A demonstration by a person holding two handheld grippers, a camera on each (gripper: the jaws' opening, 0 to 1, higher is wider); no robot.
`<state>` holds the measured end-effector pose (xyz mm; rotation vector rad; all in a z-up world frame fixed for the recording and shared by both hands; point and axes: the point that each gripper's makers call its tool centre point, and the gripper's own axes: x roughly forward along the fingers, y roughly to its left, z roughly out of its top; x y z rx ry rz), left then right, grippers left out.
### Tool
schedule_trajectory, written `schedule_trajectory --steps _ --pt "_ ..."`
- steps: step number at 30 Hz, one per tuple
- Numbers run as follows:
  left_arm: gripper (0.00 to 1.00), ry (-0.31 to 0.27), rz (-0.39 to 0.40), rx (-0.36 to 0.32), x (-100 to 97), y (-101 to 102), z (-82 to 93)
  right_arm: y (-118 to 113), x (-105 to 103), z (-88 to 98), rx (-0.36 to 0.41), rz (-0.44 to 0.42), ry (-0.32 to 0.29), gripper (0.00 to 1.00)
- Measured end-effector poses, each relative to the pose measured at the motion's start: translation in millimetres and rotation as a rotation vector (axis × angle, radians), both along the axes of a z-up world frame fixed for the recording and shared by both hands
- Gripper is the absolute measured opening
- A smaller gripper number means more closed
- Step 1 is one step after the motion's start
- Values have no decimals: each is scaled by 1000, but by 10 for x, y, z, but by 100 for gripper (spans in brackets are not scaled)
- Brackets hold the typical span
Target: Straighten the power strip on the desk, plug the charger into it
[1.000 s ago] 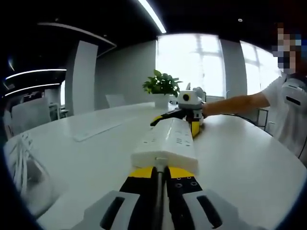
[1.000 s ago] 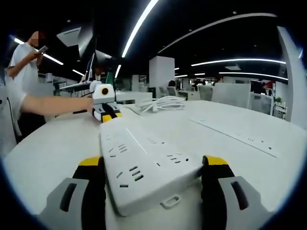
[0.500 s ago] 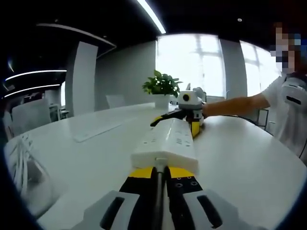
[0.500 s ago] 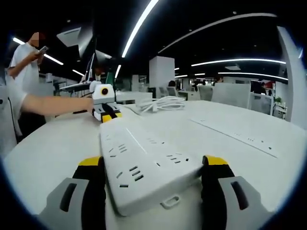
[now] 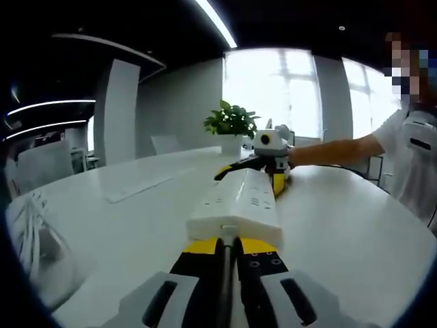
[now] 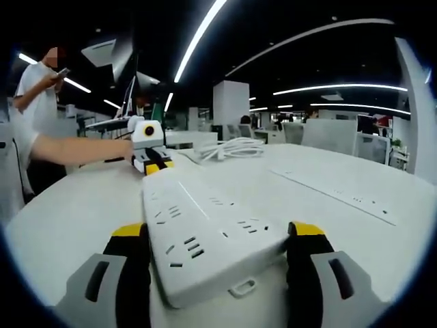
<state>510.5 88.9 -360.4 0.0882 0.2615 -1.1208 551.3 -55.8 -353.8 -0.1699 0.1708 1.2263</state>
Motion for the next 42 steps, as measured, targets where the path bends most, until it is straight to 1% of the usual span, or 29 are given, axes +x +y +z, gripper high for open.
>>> schedule_trajectory --steps 20,24,42 --pt "11 4 -22 0 -31 -41 -16 -21 19 -2 0 -2 0 81" --pt "11 6 -16 -1 -7 -32 -15 -29 42 -3 -1 -6 1 81" --pt "11 4 -39 -2 2 -57 -17 -38 93 -7 -1 -8 0 80"
